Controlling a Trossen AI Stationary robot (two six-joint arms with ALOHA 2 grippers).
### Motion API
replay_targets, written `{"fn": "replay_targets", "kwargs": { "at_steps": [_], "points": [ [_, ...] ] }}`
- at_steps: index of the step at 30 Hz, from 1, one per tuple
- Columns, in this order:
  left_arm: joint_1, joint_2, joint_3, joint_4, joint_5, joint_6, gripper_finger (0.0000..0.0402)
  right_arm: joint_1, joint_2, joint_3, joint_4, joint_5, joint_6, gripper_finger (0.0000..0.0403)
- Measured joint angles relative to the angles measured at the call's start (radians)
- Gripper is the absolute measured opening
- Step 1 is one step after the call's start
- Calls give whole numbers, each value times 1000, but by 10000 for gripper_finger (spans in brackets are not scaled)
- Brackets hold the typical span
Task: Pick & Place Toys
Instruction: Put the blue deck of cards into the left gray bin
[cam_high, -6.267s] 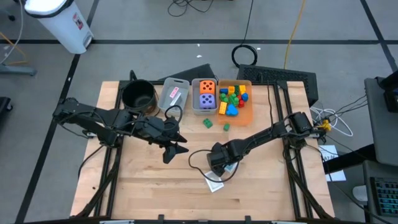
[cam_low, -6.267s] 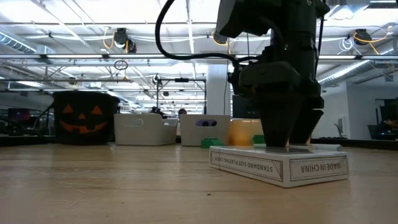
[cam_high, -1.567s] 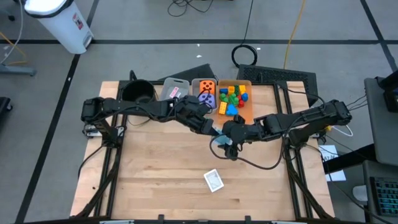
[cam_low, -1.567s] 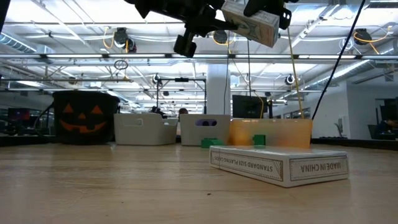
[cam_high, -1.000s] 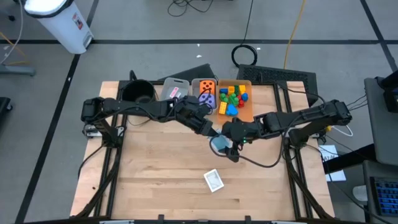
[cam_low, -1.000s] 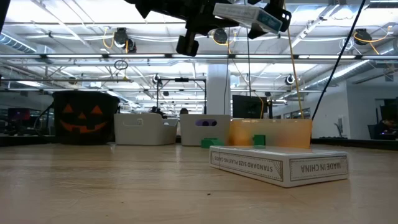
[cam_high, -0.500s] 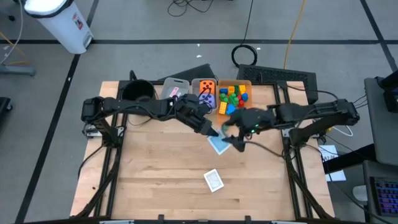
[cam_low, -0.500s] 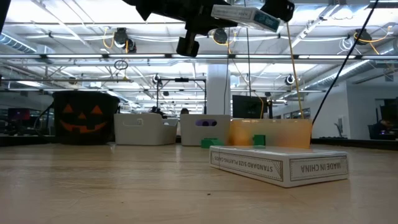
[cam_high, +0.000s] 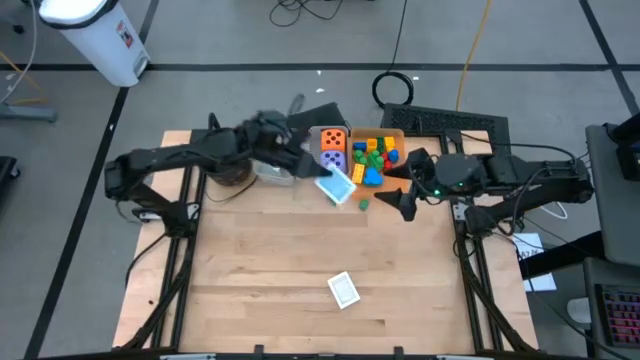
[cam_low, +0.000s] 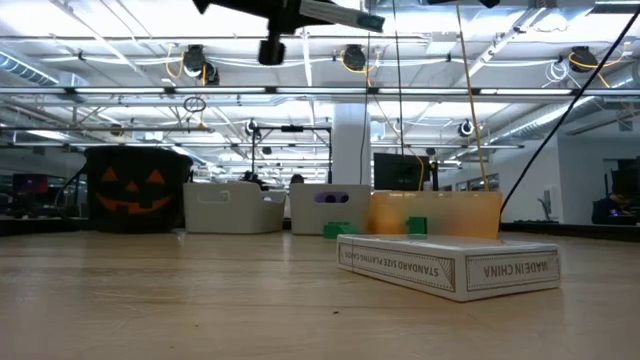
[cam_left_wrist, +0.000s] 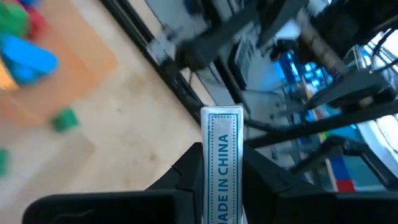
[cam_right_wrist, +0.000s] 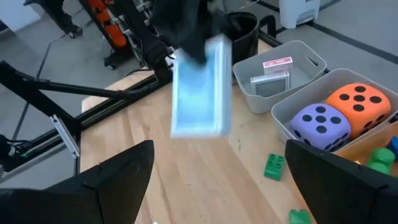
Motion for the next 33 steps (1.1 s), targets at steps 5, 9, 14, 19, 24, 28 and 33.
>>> {"fn": "replay_targets", "kwargs": {
  "at_steps": [5,9,14,19,24,28,33],
  "points": [
    [79,-100,0,-125,-49,61,73,0,11,0,-1,-1,1,357],
    [142,-163,1,-254,-92,107,76,0,32,-14,7,-1,-9,357],
    [219,-208,1,-420,-210,157,71,0,40,-116,83,1,0,357],
    [314,-209,1,-476,-255,218,75,-4,40,-270,290,-1,67,357],
    [426,-186,1,-496,-272,312,71,-30,41,-413,538,-3,137,357],
    [518,-177,3,-508,-276,399,75,-59,40,-471,671,-5,134,357],
    [602,-156,3,-554,-315,517,72,-117,40,-488,703,-5,166,357]
  ]
}}
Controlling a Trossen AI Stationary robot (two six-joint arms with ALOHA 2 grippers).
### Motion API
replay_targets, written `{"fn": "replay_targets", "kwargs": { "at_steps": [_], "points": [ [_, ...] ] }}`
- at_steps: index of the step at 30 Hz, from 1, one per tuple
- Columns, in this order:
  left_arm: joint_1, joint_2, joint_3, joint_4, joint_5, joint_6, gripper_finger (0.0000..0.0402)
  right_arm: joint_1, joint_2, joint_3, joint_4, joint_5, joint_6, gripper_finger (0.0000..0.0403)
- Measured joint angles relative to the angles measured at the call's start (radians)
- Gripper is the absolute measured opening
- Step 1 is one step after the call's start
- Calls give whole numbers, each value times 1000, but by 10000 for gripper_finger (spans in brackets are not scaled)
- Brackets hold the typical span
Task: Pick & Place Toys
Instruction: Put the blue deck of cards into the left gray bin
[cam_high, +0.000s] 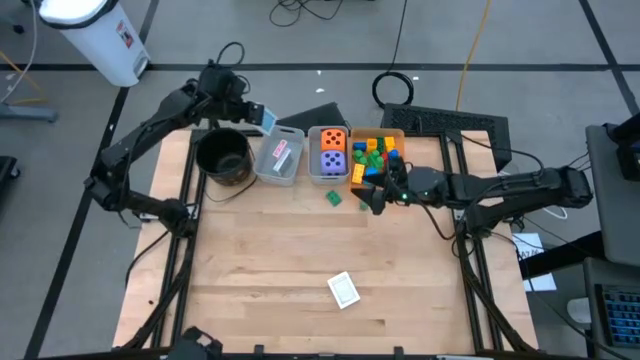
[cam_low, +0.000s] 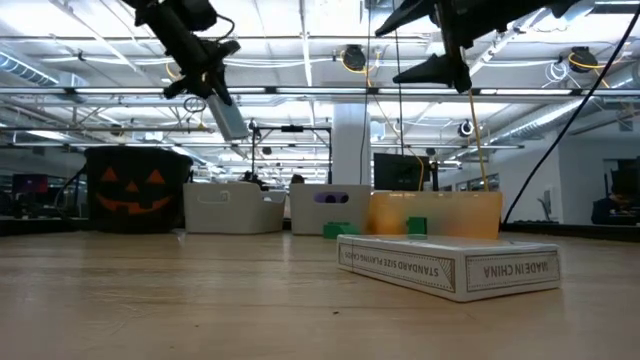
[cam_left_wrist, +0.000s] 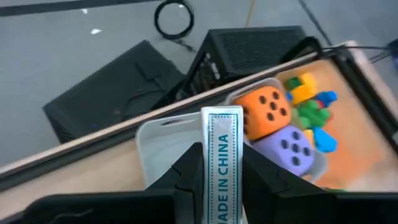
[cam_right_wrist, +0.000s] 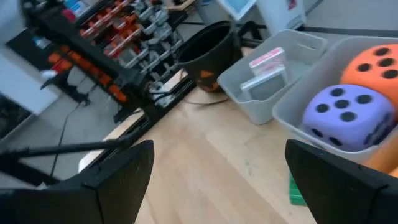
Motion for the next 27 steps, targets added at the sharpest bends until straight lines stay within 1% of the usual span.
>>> {"fn": "replay_targets", "kwargs": {
  "at_steps": [4,10,13,18,22,25,27],
  "points": [
    [19,39,-1,-24,3,38,75,-38,0,-1,0,0,18,357],
    [-20,134,51,-52,-20,59,73,-82,0,-1,0,0,18,357],
    [-43,178,112,-62,-70,71,76,-95,0,-1,0,-1,18,357],
    [-71,273,229,-166,-181,121,78,-108,0,-1,-4,-4,15,357],
    [-86,336,286,-211,-198,132,79,-108,0,-1,-8,-20,-16,357],
    [-101,368,290,-213,-204,114,80,-115,0,-1,-15,-65,-49,357],
    [-116,383,291,-224,-226,108,80,-124,0,-1,-23,-85,-57,357]
  ]
}}
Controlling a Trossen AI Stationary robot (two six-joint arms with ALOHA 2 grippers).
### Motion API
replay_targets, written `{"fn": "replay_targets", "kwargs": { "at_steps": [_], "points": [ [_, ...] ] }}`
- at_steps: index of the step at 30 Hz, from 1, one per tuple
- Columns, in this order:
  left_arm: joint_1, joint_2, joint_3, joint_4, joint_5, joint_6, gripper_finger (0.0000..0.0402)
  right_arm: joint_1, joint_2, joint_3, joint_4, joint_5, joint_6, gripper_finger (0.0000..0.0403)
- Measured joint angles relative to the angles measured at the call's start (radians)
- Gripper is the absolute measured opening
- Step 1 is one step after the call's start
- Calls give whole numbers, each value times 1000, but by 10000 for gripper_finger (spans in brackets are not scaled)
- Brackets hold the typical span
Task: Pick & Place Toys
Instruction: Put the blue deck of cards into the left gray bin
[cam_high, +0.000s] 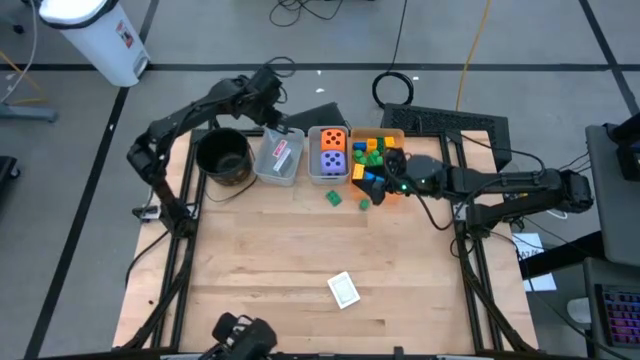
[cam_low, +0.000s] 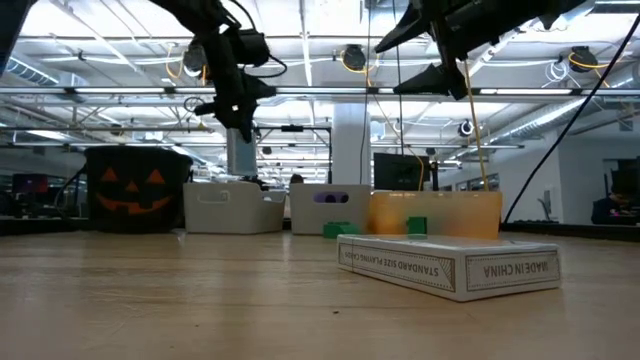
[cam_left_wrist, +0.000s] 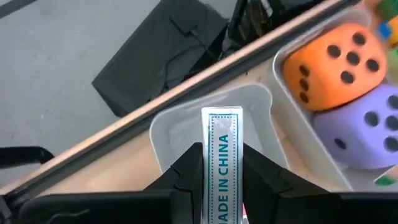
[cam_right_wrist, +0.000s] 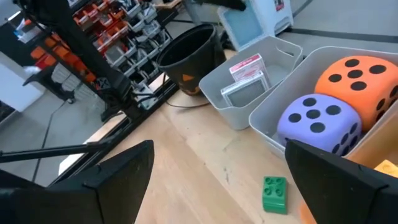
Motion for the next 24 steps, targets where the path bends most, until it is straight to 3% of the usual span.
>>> {"fn": "replay_targets", "kwargs": {
  "at_steps": [4,15,24],
  "points": [
    [-23,28,0,-47,-55,-5,80,-25,0,0,-2,-44,-14,357],
    [-70,130,0,-43,-78,-48,81,-83,0,0,-12,-156,-30,357],
    [-67,194,0,-38,-87,-69,81,-82,0,0,-17,-157,-30,357]
  ]
}}
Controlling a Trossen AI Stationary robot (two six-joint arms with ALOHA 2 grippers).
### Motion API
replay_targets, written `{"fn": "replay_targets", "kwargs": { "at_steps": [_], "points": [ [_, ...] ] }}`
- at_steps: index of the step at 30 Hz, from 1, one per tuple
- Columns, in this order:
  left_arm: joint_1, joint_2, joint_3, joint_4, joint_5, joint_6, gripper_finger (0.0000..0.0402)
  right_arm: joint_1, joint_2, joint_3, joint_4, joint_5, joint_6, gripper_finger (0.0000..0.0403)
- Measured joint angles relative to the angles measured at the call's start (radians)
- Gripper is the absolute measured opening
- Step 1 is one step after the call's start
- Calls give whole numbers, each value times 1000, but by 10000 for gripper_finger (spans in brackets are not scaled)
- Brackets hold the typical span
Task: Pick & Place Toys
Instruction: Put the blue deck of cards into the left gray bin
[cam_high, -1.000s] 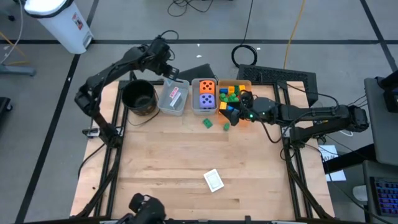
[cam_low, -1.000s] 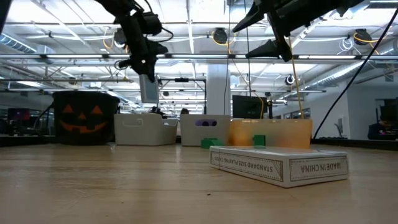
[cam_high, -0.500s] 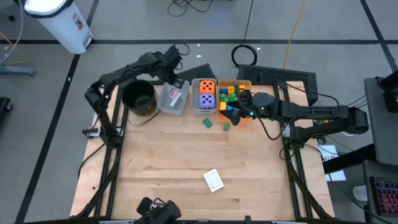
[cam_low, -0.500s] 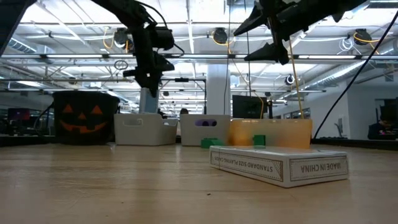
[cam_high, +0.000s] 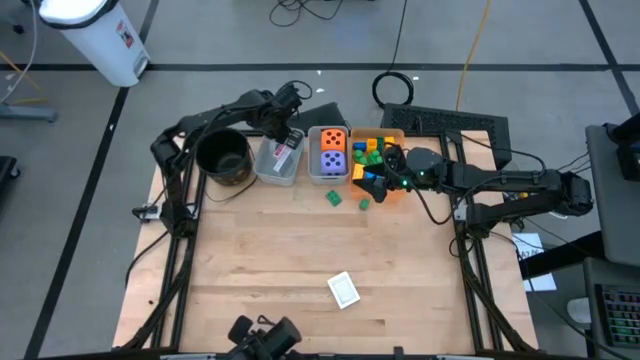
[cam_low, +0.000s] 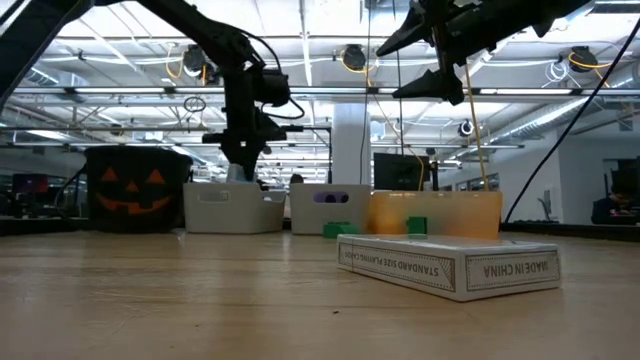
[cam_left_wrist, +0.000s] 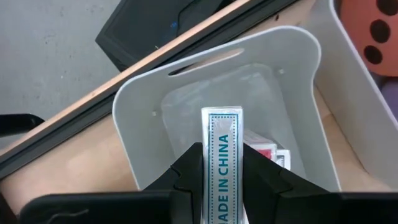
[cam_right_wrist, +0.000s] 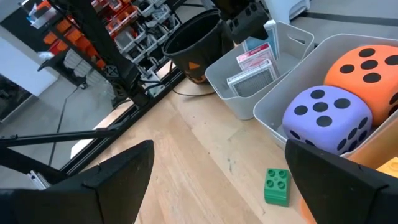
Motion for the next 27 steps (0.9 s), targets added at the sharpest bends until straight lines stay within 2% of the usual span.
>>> {"fn": "replay_targets", "kwargs": {
  "at_steps": [11,27],
  "points": [
    [9,52,0,20,4,-10,81,0,0,0,-5,0,8,357],
    [10,54,0,67,31,-32,81,0,0,0,-7,0,27,357]
  ]
}}
